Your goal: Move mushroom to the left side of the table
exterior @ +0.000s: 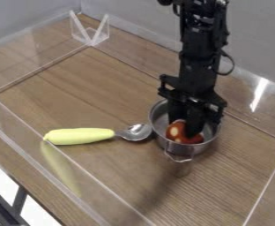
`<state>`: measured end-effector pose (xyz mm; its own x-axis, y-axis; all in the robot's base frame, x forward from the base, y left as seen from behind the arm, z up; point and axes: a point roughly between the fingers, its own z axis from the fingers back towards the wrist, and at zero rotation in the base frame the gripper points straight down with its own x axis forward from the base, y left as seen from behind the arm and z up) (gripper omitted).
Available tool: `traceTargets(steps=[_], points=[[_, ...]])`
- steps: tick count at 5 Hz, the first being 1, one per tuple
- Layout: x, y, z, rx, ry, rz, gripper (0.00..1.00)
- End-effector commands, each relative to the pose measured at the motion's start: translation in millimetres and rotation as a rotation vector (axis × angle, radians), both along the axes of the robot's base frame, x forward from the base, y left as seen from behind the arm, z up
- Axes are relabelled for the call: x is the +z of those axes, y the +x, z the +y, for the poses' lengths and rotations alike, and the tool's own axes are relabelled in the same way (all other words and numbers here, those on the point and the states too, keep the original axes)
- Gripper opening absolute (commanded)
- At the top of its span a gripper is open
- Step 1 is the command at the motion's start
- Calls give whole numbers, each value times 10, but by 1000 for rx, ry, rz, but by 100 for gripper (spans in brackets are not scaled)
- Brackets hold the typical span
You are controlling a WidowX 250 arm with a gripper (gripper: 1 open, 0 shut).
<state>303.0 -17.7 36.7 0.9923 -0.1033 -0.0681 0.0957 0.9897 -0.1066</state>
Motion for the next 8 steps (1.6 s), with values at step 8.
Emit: traceTargets(steps=[8], points=[[525,44,352,146,-40,-67,0]])
